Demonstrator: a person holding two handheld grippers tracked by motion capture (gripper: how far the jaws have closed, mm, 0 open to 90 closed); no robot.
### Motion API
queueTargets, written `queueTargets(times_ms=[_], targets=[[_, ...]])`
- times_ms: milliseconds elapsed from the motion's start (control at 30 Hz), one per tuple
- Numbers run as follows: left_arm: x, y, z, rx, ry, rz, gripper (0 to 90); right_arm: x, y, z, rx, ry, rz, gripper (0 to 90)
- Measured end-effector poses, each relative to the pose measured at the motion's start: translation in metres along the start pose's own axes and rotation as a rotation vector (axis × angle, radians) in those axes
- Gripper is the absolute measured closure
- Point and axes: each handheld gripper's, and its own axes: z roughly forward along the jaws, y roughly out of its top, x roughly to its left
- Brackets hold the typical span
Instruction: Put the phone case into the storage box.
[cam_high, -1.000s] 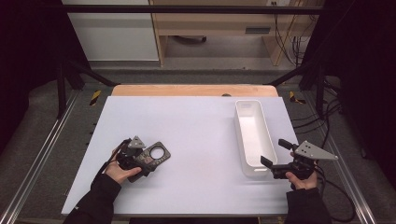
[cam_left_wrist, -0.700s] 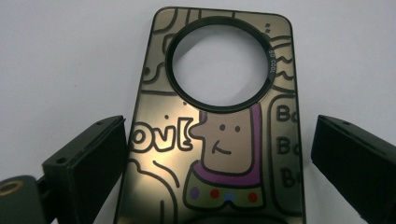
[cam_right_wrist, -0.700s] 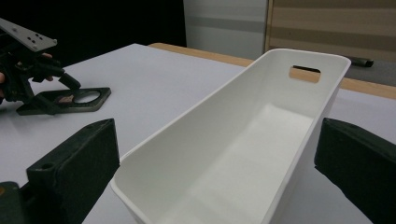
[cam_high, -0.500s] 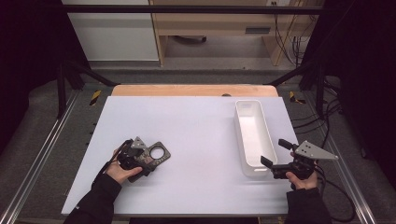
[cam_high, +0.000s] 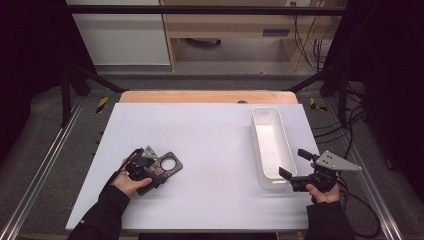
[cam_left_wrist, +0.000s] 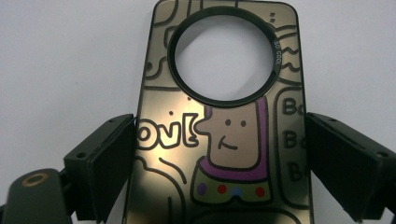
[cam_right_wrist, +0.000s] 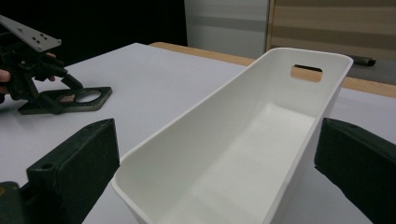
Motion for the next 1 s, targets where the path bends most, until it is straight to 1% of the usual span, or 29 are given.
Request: queueTargets(times_ms=[200, 433, 500, 667, 833, 1000], targets=[[0.001, 0.001, 0.0, 0.007, -0.007, 0.008, 10.8, 0.0, 0.0, 0.0, -0.001, 0.003, -0.002, 0.2], [0.001, 0.001, -0.001, 0.006, -0.011, 0.005, 11.4, 0.0, 0.0, 0.0, 0.002, 0.009, -0.001, 0.3], [0.001, 0.001, -0.002, 0.002, -0.022, -0.001, 11.4, 0.0, 0.0, 0.0, 0.001, 0.009, -0.001, 0.4], [0.001, 0.003, -0.007, -0.025, -0.027, -0.004, 11.5, 0.0, 0.0, 0.0, -0.002, 0.012, -0.004, 0.5], [-0.001, 0.004, -0.014, -0.049, -0.044, -0.004, 11.5, -0.001, 0.0, -0.001, -0.001, 0.017, -0.002, 0.6], [-0.003, 0.005, -0.019, -0.063, -0.05, 0.004, 11.5, 0.0, 0.001, -0.001, -0.002, 0.029, -0.003, 0.6]])
